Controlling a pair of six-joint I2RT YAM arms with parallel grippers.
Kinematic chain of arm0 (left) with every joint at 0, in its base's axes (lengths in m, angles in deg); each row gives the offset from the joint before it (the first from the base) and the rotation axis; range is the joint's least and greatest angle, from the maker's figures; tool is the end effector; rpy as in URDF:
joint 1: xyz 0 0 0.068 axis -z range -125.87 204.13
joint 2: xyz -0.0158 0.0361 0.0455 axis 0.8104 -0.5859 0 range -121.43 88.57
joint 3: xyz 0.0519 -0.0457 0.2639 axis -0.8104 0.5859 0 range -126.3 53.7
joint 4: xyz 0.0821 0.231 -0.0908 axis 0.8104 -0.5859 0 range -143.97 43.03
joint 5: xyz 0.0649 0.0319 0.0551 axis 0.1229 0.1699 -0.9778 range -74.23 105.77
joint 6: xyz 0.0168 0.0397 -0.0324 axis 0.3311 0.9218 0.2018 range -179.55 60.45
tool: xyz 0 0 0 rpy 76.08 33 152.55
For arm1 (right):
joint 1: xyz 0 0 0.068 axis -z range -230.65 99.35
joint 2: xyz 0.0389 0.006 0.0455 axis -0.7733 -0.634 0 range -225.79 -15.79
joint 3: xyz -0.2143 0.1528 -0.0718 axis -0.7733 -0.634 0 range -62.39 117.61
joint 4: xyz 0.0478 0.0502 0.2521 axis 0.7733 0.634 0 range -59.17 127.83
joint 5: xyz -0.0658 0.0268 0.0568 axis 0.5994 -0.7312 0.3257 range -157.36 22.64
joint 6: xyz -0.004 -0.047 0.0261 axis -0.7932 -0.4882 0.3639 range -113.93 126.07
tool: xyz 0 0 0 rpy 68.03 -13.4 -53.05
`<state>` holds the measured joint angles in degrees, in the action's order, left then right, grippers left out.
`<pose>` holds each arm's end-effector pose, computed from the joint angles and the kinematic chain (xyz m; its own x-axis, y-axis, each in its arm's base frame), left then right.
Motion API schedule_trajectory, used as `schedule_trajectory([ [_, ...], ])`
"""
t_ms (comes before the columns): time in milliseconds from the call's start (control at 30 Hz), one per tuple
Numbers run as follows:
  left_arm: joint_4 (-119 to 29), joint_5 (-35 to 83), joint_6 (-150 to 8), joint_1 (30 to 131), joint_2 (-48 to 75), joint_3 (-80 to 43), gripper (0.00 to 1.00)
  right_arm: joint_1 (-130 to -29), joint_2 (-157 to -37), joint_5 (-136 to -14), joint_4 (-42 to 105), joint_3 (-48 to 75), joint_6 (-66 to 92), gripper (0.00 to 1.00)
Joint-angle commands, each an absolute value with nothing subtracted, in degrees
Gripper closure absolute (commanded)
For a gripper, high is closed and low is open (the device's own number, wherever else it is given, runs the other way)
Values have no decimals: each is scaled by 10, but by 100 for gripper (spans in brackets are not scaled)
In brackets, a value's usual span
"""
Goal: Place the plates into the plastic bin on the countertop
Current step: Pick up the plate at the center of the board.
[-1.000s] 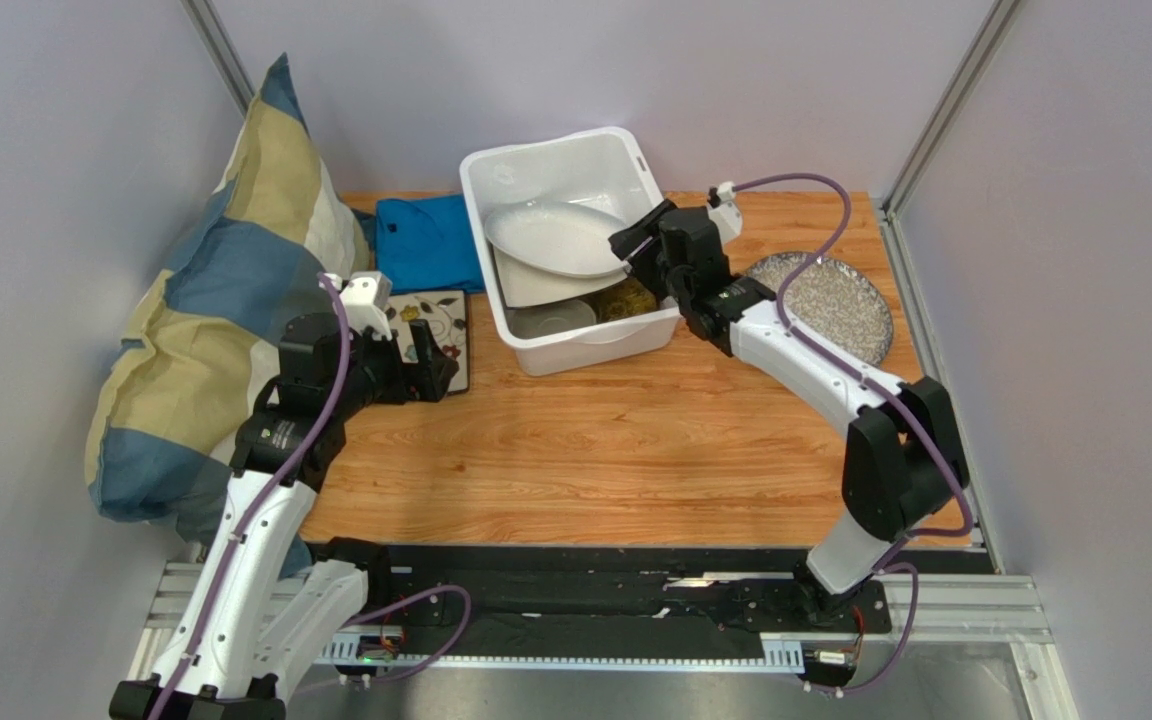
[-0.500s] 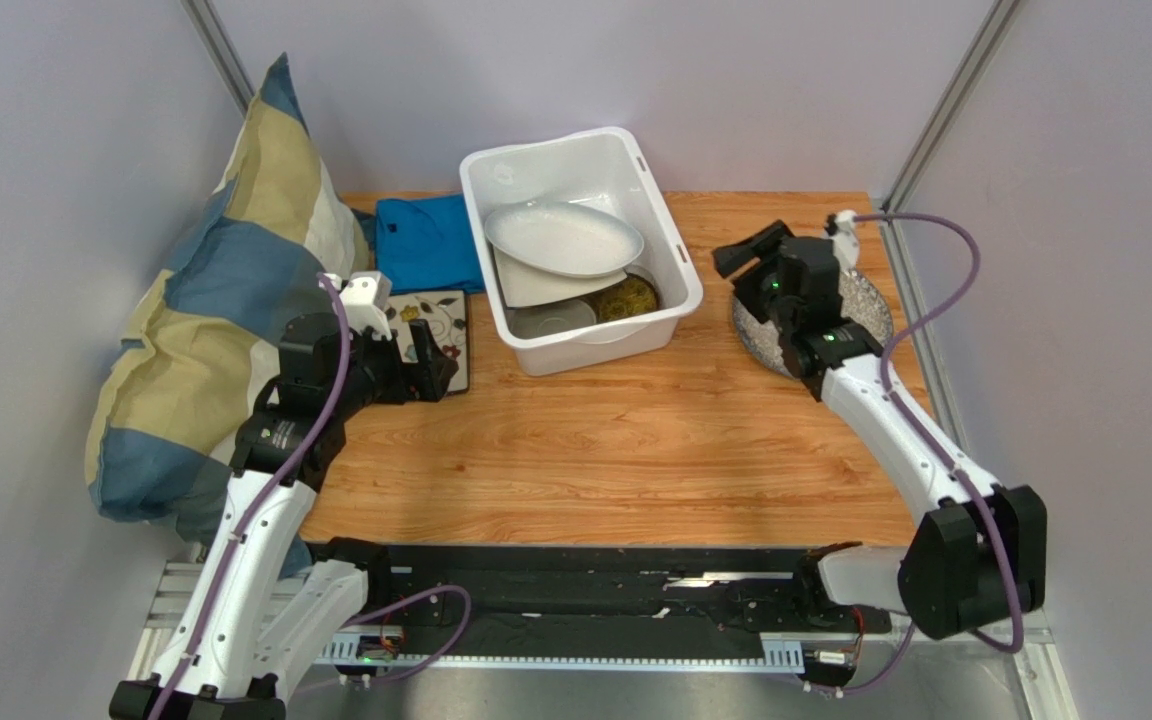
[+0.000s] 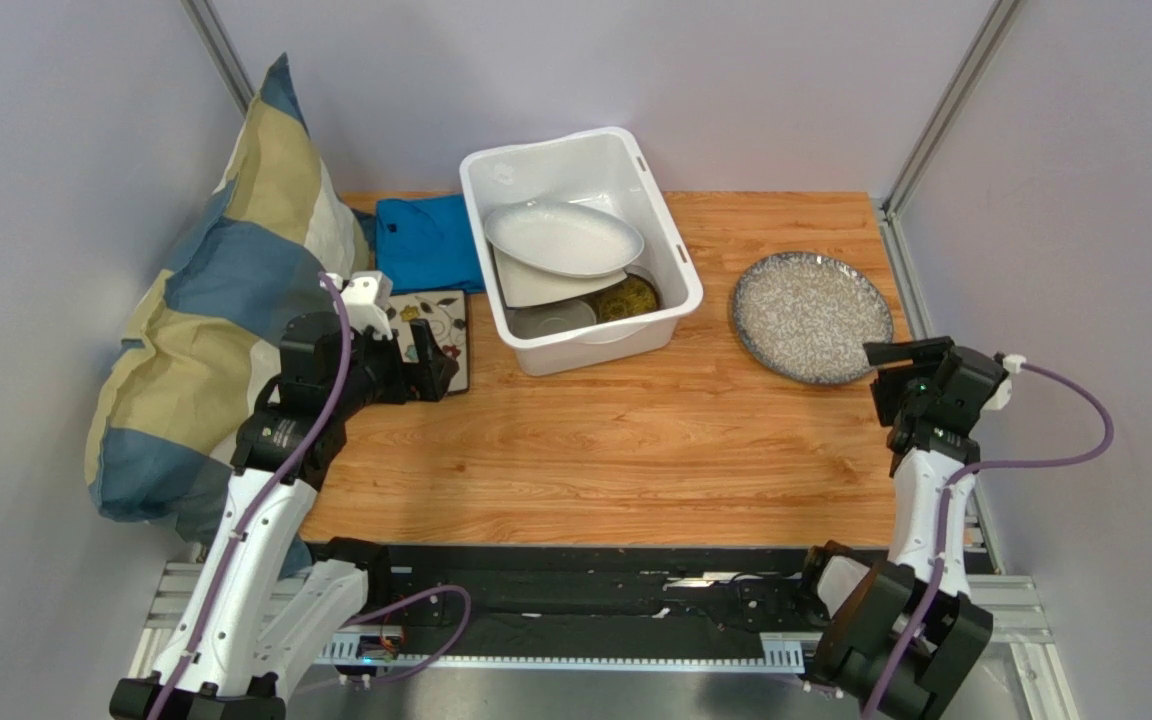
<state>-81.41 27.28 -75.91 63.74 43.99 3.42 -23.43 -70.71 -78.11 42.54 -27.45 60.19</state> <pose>0.1617 -0.0346 0.3305 -0.5494 -0.1870 -0.8143 0.1890 0.9216 -0.3391 0.1914 -0.0911 0.2450 -0.0239 0.9076 -0.4192 0.5592 0.3597 0.7469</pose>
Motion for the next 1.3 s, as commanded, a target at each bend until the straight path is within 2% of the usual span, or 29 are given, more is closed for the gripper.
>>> schedule_trajectory([
  [0,-797,278,-758,634,442,39,4,-175,-725,-871,421,-310,583,33],
  [267,-796,277,-759,634,447,38,4,-155,-799,-878,377,-329,555,34],
  [600,-795,281,-759,634,448,38,4,-155,-945,-892,274,-333,548,36],
  [1000,-795,281,-757,634,434,36,4,-163,-1105,-899,129,-329,604,37],
  [1267,-798,275,-755,634,426,34,4,-186,-1137,-874,111,-303,611,39],
])
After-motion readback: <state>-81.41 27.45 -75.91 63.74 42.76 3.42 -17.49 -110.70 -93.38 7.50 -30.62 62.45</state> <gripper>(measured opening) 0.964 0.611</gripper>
